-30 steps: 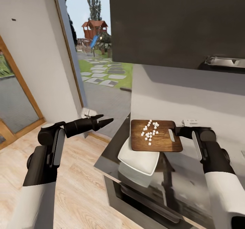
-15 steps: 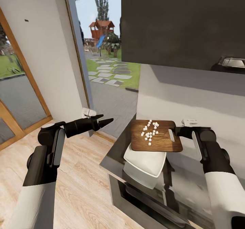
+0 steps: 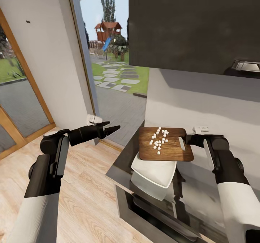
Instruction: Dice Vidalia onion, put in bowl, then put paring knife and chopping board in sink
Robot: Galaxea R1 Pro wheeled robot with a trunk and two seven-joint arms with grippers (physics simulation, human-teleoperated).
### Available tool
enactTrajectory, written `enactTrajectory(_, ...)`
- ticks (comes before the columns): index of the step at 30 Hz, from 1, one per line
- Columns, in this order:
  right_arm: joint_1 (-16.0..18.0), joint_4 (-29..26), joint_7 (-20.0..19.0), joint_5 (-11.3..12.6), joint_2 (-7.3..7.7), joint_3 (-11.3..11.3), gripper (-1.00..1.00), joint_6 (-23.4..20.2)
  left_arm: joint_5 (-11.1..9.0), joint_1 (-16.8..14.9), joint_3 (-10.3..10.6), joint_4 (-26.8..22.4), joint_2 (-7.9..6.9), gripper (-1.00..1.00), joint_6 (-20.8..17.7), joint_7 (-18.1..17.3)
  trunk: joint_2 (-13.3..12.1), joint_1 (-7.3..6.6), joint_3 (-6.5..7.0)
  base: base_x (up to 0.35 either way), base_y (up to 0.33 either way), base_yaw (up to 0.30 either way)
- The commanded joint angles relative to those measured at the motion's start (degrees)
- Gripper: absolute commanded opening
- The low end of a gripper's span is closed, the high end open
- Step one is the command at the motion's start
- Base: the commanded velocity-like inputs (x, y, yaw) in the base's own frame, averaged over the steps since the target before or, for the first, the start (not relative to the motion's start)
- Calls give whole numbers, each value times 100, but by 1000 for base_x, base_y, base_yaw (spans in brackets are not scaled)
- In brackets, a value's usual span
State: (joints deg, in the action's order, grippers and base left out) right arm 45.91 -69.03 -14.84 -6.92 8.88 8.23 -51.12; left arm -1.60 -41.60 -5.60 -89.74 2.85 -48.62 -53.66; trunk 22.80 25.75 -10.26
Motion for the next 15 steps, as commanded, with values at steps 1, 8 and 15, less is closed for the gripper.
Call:
enactTrajectory(1, 6, -5, -54, -53, 0, 5, -100, -21, -16, -6, -11, -1, 5, 100, -52, -17, 12, 3, -12, 0, 0, 0)
enactTrajectory(8, 6, -5, -54, -54, 0, -3, -100, -21, -16, -6, -11, 0, 5, 100, -51, -13, 12, 3, -12, 0, 0, 0)
enactTrajectory(15, 6, -5, -60, -55, 0, -5, -100, -2, -16, -6, -11, 0, 5, 100, -51, -13, 12, 3, -12, 0, 0, 0)
